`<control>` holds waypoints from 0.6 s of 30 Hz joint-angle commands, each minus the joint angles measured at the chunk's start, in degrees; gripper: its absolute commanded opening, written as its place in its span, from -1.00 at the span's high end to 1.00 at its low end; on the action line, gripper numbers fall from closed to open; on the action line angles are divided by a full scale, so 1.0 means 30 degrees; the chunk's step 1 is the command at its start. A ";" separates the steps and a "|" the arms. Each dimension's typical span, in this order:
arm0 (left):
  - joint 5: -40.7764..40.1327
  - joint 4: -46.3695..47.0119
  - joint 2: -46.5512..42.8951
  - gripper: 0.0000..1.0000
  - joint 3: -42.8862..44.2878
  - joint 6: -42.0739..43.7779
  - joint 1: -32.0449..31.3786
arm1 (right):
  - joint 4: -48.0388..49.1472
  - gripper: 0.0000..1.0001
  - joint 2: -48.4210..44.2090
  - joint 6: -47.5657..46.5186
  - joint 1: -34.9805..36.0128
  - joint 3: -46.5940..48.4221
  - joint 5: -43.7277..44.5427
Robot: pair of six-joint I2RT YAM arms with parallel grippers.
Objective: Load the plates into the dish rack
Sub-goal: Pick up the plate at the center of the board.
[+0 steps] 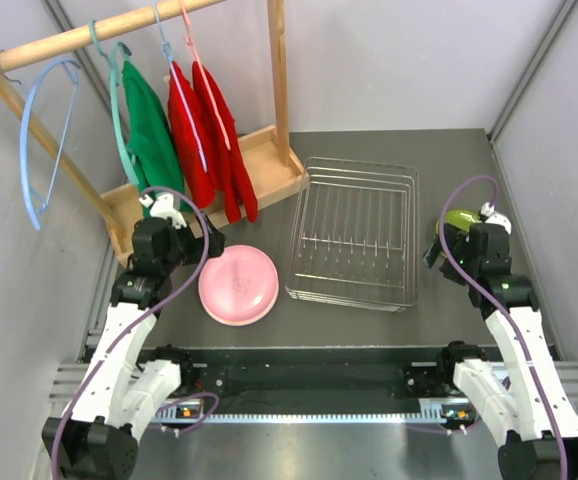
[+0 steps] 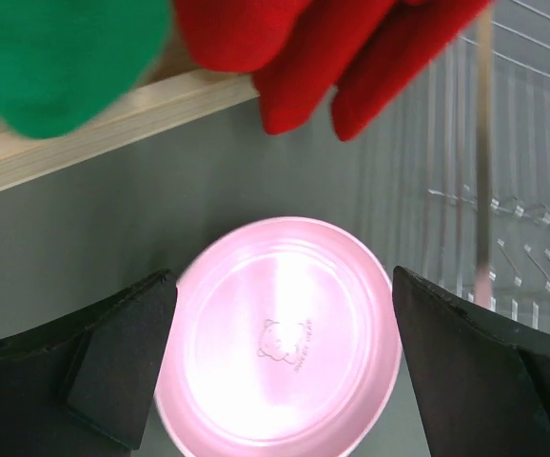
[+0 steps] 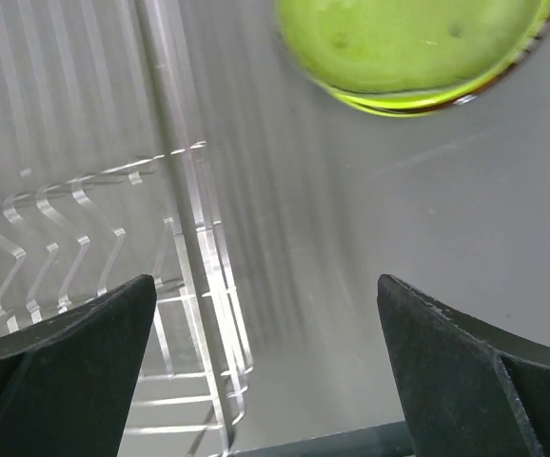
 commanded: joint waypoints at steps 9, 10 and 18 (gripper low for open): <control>-0.4269 -0.4528 -0.0384 -0.98 0.2029 -0.2000 -0.0022 | -0.0231 -0.98 -0.1086 -0.0915 0.0097 0.1484 -0.3535; -0.3976 -0.4646 -0.0355 -0.98 0.2060 -0.2815 -0.0022 | -0.0232 -0.98 -0.1232 -0.0916 0.0097 0.1454 -0.3768; -0.0663 -0.6896 0.0085 -0.98 0.1301 -0.4491 -0.0022 | -0.0700 -0.98 -0.1818 -0.0886 0.0096 0.0839 -0.4854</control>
